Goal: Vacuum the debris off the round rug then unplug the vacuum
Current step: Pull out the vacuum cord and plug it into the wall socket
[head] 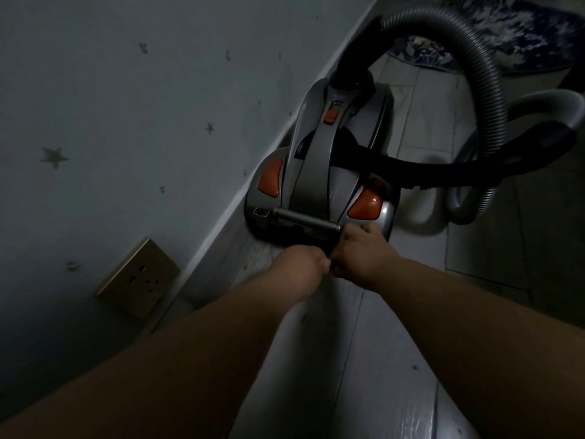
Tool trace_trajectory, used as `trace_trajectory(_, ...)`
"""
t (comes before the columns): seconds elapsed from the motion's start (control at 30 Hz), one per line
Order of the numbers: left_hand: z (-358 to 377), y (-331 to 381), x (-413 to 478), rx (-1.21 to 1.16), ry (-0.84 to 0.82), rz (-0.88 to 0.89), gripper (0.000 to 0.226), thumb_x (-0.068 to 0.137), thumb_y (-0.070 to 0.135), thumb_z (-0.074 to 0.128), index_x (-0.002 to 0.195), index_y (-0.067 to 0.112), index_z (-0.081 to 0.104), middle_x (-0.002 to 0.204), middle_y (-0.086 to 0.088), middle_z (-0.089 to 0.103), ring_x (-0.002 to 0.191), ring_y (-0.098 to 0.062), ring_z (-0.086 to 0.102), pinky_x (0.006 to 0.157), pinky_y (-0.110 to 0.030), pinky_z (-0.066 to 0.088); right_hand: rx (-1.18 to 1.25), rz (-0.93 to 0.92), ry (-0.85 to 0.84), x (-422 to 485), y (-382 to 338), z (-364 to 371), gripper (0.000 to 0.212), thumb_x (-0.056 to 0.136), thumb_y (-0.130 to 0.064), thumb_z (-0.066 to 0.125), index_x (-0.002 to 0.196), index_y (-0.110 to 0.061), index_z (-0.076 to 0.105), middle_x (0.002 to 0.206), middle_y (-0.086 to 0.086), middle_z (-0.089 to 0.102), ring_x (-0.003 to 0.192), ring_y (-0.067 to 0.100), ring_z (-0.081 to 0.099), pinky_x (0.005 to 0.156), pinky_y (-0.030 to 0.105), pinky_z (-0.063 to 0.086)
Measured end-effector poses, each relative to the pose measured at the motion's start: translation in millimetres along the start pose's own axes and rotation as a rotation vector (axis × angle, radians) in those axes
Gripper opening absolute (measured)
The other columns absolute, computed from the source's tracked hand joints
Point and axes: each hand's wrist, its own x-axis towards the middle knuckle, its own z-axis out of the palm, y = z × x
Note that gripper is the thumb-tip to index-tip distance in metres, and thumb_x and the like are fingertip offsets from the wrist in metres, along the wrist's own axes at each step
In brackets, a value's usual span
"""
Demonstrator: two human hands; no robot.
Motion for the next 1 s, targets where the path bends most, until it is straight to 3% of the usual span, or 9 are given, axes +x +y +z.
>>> trace_trajectory(0.13,-28,-22,-39,-0.358,-0.047,0.018,0.023,0.099,0.026,0.041,0.1,0.02,0.063,0.078,0.004,0.053,0.075,-0.009,0.051,0.065,-0.021,0.039,-0.024,-0.007,0.012,1,-2,-1,0.037,0.097,-0.037,0.051,0.134,-0.042,0.054,0.132,-0.012,0.054,0.131,0.02,0.029,0.106,0.04,0.023)
trace_trajectory(0.23,-36,-43,-55,-0.431,-0.13,0.034,0.022,0.098,0.027,0.043,0.089,0.03,0.062,0.075,0.007,0.058,0.077,-0.008,0.055,0.072,-0.023,0.043,-0.01,0.017,0.001,1,0,-1,0.035,0.098,-0.037,0.052,0.132,-0.043,0.056,0.131,-0.012,0.053,0.129,0.02,0.029,0.103,0.039,0.021)
trace_trajectory(0.33,-28,-44,-53,-0.44,-0.39,-0.086,0.015,0.091,0.012,0.053,0.1,0.014,0.065,0.081,0.008,0.064,0.081,-0.009,0.06,0.074,-0.029,0.047,0.003,0.015,-0.004,0,-1,-2,0.033,0.097,-0.039,0.053,0.129,-0.043,0.058,0.131,-0.008,0.05,0.128,0.022,0.029,0.1,0.037,0.02)
trace_trajectory(0.4,-16,-33,-42,-0.454,-0.498,-0.189,0.025,0.086,0.007,0.057,0.11,0.011,0.062,0.085,0.003,0.067,0.078,-0.008,0.064,0.068,-0.024,0.043,-0.006,0.01,-0.024,-3,-1,-7,0.032,0.098,-0.038,0.052,0.129,-0.042,0.058,0.131,-0.006,0.048,0.127,0.023,0.026,0.098,0.036,0.02)
trace_trajectory(0.53,8,1,-7,-0.764,-0.381,-0.37,0.011,0.095,0.019,0.048,0.094,0.012,0.056,0.075,-0.001,0.063,0.068,-0.011,0.06,0.061,-0.022,0.041,0.005,0.007,-0.031,-5,1,-8,0.031,0.096,-0.039,0.053,0.125,-0.04,0.062,0.13,-0.006,0.047,0.128,0.025,0.025,0.1,0.035,0.019)
trace_trajectory(0.67,23,19,17,-0.692,-0.252,-0.376,0.026,0.1,0.017,0.038,0.077,0.012,0.049,0.066,-0.002,0.052,0.057,-0.011,0.049,0.049,-0.02,0.031,0.094,0.016,-0.016,-2,7,0,0.03,0.093,-0.037,0.055,0.121,-0.04,0.065,0.124,-0.007,0.051,0.13,0.029,0.033,0.097,0.031,0.016)
trace_trajectory(0.8,22,8,6,-0.671,-0.215,-0.34,0.025,0.099,0.01,0.04,0.077,0.009,0.051,0.065,-0.004,0.047,0.055,-0.011,0.045,0.045,-0.016,0.033,-0.049,-0.051,-0.004,-3,8,-2,0.035,0.095,-0.038,0.053,0.13,-0.039,0.059,0.126,-0.009,0.054,0.13,0.021,0.03,0.102,0.038,0.02)
trace_trajectory(0.9,24,-24,-16,-0.692,-0.21,-0.245,0.019,0.097,0.012,0.045,0.089,0.009,0.061,0.069,-0.003,0.053,0.063,-0.013,0.051,0.059,-0.02,0.041,-0.141,-0.061,-0.015,-3,5,0,0.035,0.097,-0.031,0.053,0.13,-0.035,0.059,0.13,-0.01,0.055,0.129,0.021,0.029,0.099,0.039,0.023)
trace_trajectory(1.0,33,-57,-38,-0.699,-0.243,-0.141,0.022,0.098,0.018,0.044,0.086,0.016,0.063,0.071,0.003,0.06,0.071,-0.011,0.056,0.072,-0.027,0.044,-0.182,-0.056,-0.02,-3,0,7,0.039,0.096,-0.033,0.053,0.135,-0.035,0.055,0.137,-0.013,0.053,0.132,0.021,0.026,0.101,0.04,0.024)
